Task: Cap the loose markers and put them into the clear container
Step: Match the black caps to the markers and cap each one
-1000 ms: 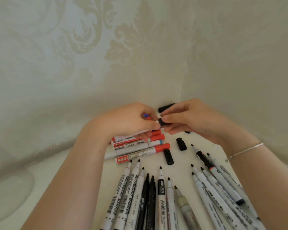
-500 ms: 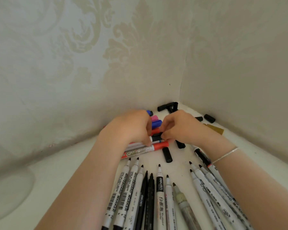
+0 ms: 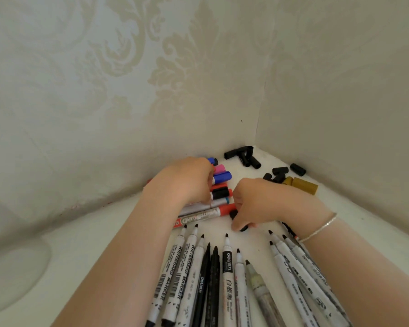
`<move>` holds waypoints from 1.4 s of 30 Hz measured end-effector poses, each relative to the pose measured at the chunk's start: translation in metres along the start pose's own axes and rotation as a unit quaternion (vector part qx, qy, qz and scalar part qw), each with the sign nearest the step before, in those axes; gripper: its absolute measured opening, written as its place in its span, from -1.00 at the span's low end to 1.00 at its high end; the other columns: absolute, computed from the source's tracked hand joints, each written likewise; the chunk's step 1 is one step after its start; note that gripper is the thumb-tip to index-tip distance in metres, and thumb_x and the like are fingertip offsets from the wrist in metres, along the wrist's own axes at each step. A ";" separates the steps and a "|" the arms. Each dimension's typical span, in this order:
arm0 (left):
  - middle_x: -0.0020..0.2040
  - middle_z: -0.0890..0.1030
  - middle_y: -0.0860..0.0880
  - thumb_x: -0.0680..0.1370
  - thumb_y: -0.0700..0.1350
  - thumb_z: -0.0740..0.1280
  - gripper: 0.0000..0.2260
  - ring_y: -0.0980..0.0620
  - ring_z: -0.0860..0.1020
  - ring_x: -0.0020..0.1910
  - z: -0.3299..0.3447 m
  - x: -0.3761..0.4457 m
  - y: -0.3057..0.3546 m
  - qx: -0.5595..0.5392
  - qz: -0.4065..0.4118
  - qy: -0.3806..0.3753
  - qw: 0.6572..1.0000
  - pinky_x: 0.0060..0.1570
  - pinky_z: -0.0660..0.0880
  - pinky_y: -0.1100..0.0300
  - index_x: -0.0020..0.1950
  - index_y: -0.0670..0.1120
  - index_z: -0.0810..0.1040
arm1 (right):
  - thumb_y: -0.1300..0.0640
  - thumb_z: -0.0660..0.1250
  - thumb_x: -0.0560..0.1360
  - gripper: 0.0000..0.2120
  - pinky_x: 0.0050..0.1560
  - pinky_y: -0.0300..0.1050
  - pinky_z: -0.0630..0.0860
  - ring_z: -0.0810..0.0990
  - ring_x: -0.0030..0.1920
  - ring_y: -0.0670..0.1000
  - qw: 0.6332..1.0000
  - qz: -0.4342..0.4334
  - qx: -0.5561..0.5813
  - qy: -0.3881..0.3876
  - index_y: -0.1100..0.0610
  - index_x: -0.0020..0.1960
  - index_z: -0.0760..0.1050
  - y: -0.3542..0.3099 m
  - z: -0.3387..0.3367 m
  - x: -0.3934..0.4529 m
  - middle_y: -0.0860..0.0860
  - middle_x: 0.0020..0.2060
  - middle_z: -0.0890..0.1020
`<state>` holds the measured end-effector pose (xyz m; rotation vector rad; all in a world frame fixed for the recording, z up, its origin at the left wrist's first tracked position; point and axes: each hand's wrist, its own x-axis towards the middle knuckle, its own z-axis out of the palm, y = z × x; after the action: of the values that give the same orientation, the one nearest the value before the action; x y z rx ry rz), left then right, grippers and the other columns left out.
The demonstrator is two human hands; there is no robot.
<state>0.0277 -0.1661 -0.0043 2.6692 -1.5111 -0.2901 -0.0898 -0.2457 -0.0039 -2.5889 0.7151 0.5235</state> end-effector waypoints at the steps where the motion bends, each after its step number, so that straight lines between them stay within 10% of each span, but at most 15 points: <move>1: -0.03 0.62 -0.06 0.46 -0.12 0.42 -0.87 -0.05 0.57 -0.06 -0.001 -0.001 0.000 -0.004 0.000 0.000 1.000 -0.12 0.46 0.15 -0.02 -0.09 0.59 | 0.10 0.45 0.40 -0.78 -0.26 -0.22 0.47 0.54 -0.28 -0.01 1.000 0.003 -0.004 0.006 0.11 -0.21 0.40 0.000 -0.001 0.000 0.04 -0.29 0.61; 7: -0.29 0.59 0.07 0.44 -0.08 0.46 -0.91 0.15 0.51 -0.33 -0.024 -0.011 -0.009 -0.136 0.024 -0.012 0.990 -0.33 0.37 0.27 -0.08 -0.02 0.63 | 0.20 0.45 0.40 -0.92 -0.32 -0.30 0.51 0.57 -0.37 -0.10 0.974 -0.063 0.213 0.041 0.18 -0.16 0.57 0.017 -0.030 -0.019 0.00 -0.40 0.64; 12: -0.01 0.68 0.10 0.42 -0.13 0.50 -0.74 0.23 0.63 -0.05 -0.048 -0.030 -0.021 -0.300 0.091 -0.069 0.947 0.11 0.49 0.28 0.08 0.05 0.60 | 0.24 0.35 0.47 -0.89 -0.21 -0.23 0.56 0.65 -0.25 -0.05 0.927 -0.121 0.353 0.025 0.25 -0.06 0.62 0.030 -0.041 -0.027 0.04 -0.27 0.70; 18: -0.03 0.71 0.01 0.35 -0.04 0.53 -0.62 0.12 0.65 0.02 -0.045 -0.032 -0.010 -0.368 0.110 -0.118 0.916 0.17 0.51 0.21 0.14 -0.07 0.62 | 0.15 0.44 0.35 -0.83 -0.27 -0.23 0.55 0.62 -0.29 0.04 0.905 -0.132 0.403 0.026 0.23 -0.12 0.59 0.030 -0.042 -0.028 0.15 -0.30 0.66; 42: -0.03 0.71 -0.09 0.54 -0.20 0.37 -0.80 0.01 0.69 -0.05 -0.042 -0.032 -0.002 -0.363 0.057 -0.133 0.921 0.18 0.54 0.03 0.15 -0.19 0.60 | 0.23 0.38 0.48 -0.88 -0.28 -0.24 0.63 0.70 -0.30 0.04 0.930 -0.108 0.278 0.215 0.31 -0.13 0.58 -0.008 -0.028 -0.032 0.17 -0.32 0.69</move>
<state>0.0219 -0.1397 0.0411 1.9981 -1.2599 -1.0120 -0.1039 -0.2401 0.0363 -2.2004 0.5871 -0.2974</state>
